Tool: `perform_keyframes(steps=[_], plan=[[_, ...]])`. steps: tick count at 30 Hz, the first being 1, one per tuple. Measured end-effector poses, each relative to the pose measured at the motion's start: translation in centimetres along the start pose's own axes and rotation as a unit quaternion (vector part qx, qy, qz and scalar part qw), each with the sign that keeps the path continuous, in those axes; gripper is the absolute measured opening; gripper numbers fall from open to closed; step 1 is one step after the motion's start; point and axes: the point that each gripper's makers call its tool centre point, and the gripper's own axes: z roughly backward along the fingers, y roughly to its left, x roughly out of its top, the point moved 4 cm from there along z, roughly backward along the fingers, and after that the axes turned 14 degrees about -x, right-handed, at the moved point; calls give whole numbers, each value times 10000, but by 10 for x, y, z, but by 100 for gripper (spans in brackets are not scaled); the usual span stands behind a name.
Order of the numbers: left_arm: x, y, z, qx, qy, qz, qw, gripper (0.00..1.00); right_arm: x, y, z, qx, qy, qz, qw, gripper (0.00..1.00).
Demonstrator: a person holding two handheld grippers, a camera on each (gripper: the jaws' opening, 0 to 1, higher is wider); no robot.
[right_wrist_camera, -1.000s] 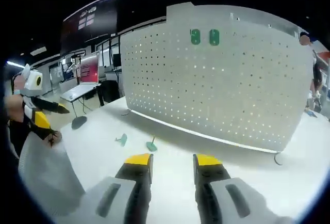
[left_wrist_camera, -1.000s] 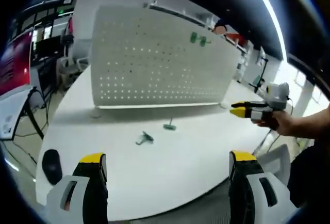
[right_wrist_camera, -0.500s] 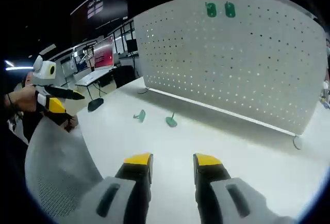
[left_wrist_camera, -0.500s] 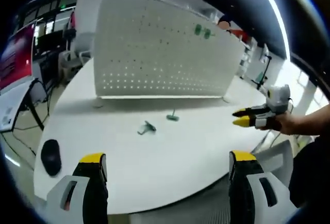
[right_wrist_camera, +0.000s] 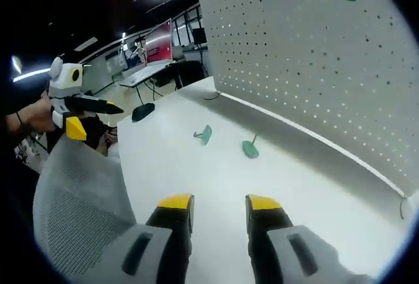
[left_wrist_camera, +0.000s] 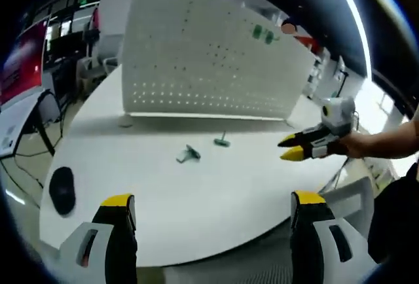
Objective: Insert the hook assembly into the mounting plate slot until the hook locks in place.
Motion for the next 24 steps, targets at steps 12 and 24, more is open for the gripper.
perform_keyframes(steps=[12,24], plan=[[-2,7,0,77,10,138,9999,100,23,-17,-57,189,395,4,9990,26],[-7,11,-3,103,50,254,9996,100,40,-32,-99,277,682,-5,9973,25]])
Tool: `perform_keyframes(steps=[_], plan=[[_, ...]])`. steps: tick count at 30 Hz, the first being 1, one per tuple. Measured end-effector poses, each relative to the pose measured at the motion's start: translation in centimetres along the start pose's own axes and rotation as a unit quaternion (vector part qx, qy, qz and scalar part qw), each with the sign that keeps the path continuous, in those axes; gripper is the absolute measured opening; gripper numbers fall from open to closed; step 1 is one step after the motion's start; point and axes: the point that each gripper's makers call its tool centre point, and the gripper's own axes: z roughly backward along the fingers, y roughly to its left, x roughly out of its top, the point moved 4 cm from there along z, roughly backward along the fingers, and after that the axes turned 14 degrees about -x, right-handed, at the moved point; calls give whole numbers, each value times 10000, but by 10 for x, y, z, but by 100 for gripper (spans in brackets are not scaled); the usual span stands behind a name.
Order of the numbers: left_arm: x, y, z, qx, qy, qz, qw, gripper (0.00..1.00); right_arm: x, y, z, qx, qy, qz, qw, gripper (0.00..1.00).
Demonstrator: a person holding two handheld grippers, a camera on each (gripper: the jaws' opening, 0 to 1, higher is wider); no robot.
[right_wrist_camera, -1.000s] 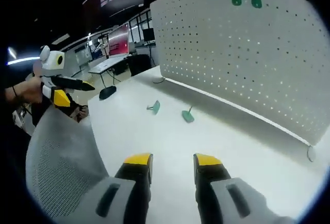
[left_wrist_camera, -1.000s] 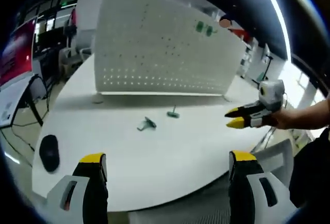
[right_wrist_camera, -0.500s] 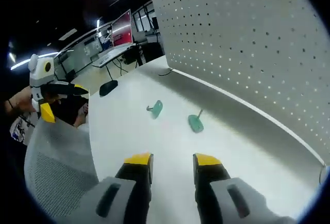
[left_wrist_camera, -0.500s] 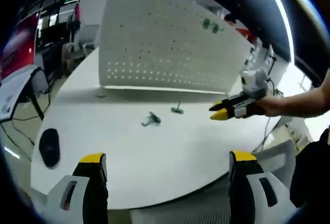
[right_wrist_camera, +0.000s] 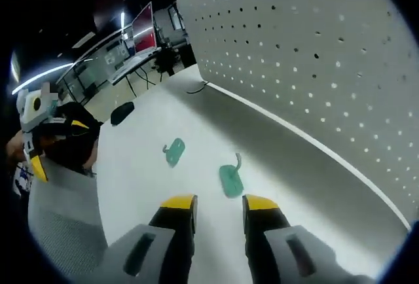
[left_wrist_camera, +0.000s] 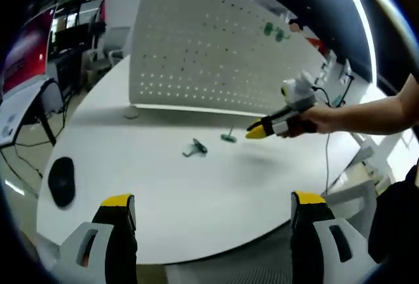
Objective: Insert the hook assembly into the mounting plate slot until the hook locks in place.
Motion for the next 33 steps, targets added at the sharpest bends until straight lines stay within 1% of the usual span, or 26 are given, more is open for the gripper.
perform_keyframes(steps=[2,4,7,11,14,16,19,22,25,27,30,33], plan=[[0,1,0,5,-15,26,10000,100,0,-3,-4,12,113,117,9999,24],[1,3,-1,-2,-29,40,10000,100,2,-6,-7,-2,137,162,9998,24],[2,4,-1,-7,-12,34,10000,100,5,-13,-12,-25,188,107,9998,24],[5,6,-1,-13,-8,38,10000,100,8,-16,-18,26,271,125,9996,23],[6,7,-3,-32,31,36,10000,100,12,-14,-22,109,312,142,9994,22],[6,8,-5,-45,49,37,10000,100,15,-12,-26,209,339,157,9991,20],[7,8,-6,-56,61,46,10000,100,18,-7,-30,331,412,350,9980,18],[7,10,-6,-51,38,48,10000,100,20,-8,-37,429,503,418,9969,16],[4,11,-7,-35,47,93,9999,100,20,-4,-42,535,623,467,9955,15],[2,10,-7,-58,55,118,9999,100,21,-3,-46,584,695,576,9942,14],[-2,10,-8,-72,102,131,9998,100,25,1,-48,617,696,643,9936,11],[-3,10,-8,-59,76,177,9998,100,27,3,-51,633,746,692,9928,6]])
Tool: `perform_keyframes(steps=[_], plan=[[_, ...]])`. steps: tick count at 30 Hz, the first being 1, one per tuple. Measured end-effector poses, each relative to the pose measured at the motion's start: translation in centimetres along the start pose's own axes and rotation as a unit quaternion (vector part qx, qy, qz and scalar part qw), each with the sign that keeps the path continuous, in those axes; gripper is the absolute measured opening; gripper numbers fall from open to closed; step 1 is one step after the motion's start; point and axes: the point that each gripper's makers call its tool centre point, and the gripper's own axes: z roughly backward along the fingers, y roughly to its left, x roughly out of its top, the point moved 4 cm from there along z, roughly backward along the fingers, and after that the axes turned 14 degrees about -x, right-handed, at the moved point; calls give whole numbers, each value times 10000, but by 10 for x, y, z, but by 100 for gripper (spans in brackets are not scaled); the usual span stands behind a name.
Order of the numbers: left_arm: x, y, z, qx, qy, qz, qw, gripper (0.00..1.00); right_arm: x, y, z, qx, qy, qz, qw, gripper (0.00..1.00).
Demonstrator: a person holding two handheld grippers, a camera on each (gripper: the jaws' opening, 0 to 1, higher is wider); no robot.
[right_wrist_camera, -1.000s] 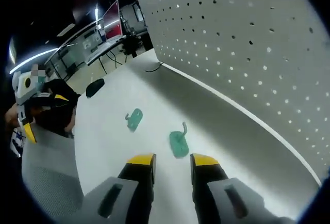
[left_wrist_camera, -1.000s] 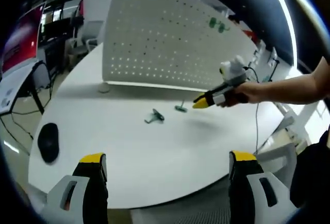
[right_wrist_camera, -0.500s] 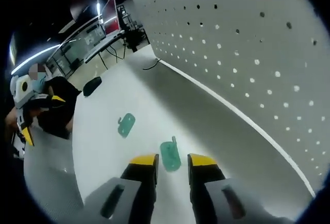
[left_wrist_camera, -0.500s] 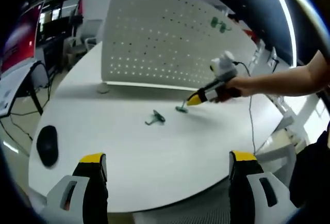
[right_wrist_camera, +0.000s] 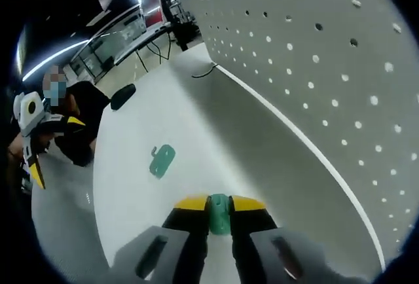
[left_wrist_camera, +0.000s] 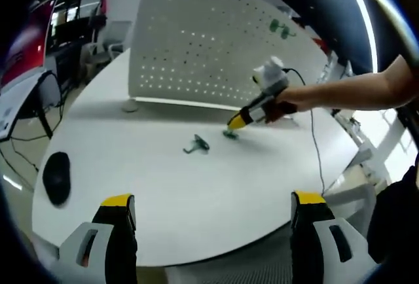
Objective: Insert the hook assembly into the mounting plate slot until the hook locks in place.
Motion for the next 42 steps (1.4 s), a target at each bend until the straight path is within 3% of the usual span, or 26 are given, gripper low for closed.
perform_keyframes(steps=[6,16,42], plan=[[0,1,0,7,-5,13,10000,100,-2,1,-3,56,315,74,9995,1],[3,1,2,7,-45,-3,10000,100,-6,2,-2,19,438,-48,9990,0],[16,-10,6,-9,-101,-208,9997,100,14,5,22,-198,-249,-494,9983,0]])
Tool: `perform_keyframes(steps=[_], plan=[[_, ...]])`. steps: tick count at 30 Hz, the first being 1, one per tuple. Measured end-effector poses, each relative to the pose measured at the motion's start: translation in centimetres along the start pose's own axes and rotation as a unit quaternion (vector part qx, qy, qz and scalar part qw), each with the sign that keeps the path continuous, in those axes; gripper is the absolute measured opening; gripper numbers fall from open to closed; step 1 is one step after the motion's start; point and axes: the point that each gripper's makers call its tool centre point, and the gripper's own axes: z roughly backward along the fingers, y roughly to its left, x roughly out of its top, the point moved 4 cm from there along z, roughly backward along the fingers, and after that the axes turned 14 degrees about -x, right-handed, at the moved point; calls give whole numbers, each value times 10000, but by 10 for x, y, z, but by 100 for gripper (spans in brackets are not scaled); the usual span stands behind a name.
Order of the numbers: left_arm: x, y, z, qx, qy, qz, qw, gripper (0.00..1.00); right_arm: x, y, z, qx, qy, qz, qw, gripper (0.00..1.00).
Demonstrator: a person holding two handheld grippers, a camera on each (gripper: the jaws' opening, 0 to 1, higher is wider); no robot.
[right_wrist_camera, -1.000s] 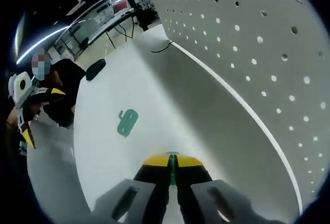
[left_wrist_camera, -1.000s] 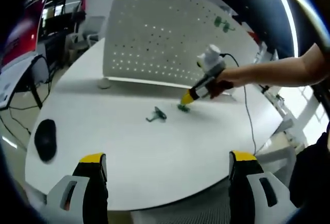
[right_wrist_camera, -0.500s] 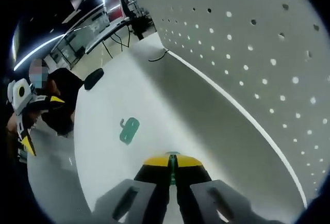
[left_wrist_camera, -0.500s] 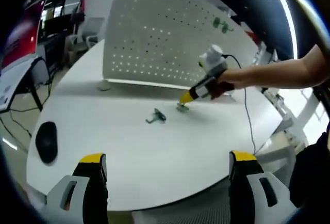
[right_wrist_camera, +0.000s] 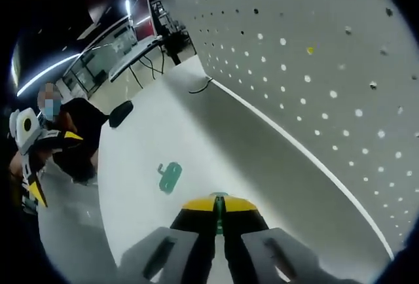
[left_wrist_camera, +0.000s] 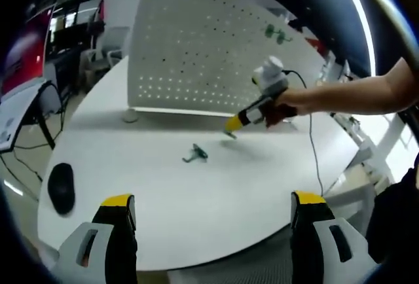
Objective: Insert the hook assembly into the mounting plate slot until the hook locks in place.
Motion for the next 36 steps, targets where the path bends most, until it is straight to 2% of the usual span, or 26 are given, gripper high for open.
perform_keyframes(steps=[6,10,14,16,18,22,28,36], plan=[[10,-3,3,2,-49,-131,9999,100,10,-1,16,-62,-302,-228,9993,0],[17,-5,6,3,-122,-201,9997,100,20,0,34,-168,-646,-358,9971,0],[23,-8,8,-31,-136,-253,9996,100,31,4,51,-210,-1125,-567,9918,0],[27,-10,10,-38,-198,-256,9995,100,34,5,58,-319,-1323,-311,9902,0],[31,-12,10,-66,-222,-261,9994,100,34,8,66,-365,-1367,-348,9893,0],[41,-18,11,-58,-229,-385,9990,100,46,14,90,-435,-1848,-606,9799,0],[57,-25,10,-29,-247,-569,9981,100,54,35,129,-409,-2572,-1147,9587,0],[76,-40,0,-134,-339,-645,9973,100,48,65,164,-251,-3010,-1640,9391,0]])
